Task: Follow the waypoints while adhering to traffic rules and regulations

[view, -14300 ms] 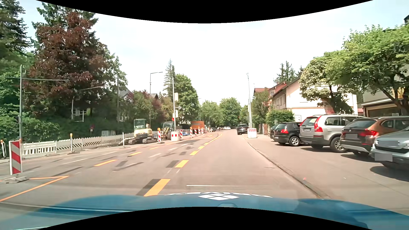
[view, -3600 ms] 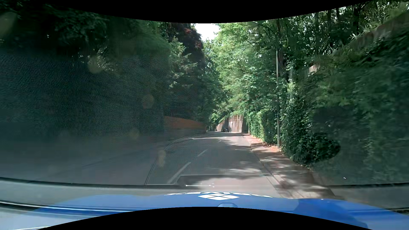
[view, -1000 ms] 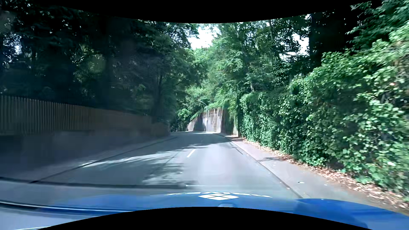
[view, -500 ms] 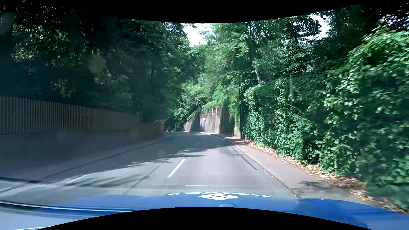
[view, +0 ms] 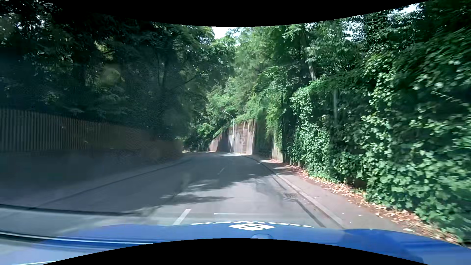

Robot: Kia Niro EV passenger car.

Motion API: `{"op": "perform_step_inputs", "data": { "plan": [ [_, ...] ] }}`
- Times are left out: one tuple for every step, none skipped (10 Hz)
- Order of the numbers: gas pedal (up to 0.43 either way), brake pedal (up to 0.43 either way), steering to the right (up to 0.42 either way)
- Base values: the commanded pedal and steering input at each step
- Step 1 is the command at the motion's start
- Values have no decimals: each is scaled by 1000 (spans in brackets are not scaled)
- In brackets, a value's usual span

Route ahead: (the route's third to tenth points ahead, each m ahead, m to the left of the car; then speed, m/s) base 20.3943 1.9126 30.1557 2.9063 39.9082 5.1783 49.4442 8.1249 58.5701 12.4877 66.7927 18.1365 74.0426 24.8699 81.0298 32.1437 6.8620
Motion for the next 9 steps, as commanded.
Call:
{"op": "perform_step_inputs", "data": {
  "plan": [
    [67, 0, -3],
    [67, 0, -3],
    [67, 0, -2],
    [67, 0, -1],
    [67, 0, -2],
    [67, 0, -1],
    [67, 0, -2],
    [67, 0, -1],
    [67, 0, -2]
  ]
}}
